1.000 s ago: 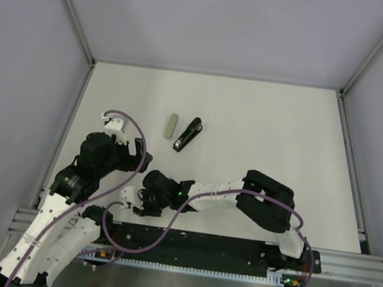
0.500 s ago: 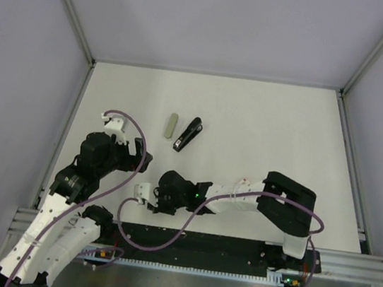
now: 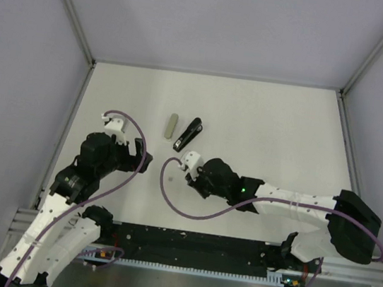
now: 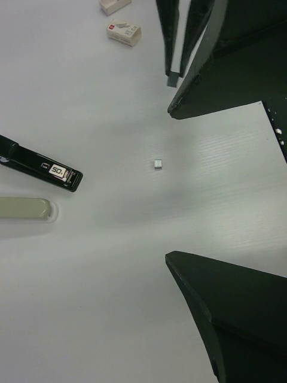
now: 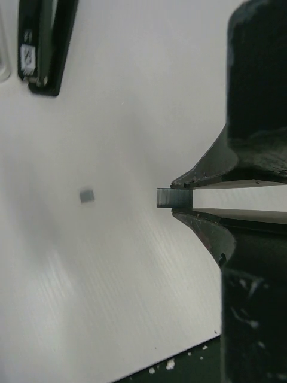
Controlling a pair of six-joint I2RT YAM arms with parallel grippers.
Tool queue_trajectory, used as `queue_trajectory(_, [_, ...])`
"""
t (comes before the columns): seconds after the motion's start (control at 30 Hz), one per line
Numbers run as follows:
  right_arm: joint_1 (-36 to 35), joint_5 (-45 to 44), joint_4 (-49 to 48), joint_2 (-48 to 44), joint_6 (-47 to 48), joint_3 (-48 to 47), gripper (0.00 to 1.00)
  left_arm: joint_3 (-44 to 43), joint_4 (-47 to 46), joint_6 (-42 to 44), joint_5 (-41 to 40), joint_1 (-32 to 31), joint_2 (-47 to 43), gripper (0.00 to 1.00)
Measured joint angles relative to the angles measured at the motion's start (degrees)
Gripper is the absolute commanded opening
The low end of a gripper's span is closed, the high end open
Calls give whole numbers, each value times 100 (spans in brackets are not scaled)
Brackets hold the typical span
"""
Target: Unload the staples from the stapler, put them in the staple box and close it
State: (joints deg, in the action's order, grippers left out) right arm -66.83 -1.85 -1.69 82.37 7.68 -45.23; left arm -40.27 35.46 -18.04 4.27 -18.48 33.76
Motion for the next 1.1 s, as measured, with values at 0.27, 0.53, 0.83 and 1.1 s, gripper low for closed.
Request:
queue_trajectory(0.27, [1220, -1239, 879, -1388, -1611, 472, 13, 0, -4, 0, 4, 0, 66, 99])
queue_trajectory(0.53, [2031, -2422, 1792, -2205, -3394, 1008, 4, 17, -31, 0, 76, 0, 166, 99])
queue_trajectory(0.83, [2216, -3467, 2723, -2450, -5272, 1416, 7, 26, -42, 0, 87, -61, 160, 99])
queue_trajectory(1.1, [2361, -3919, 3191, -2505, -6476, 1661, 7, 33, -68, -2, 87, -149, 160, 99])
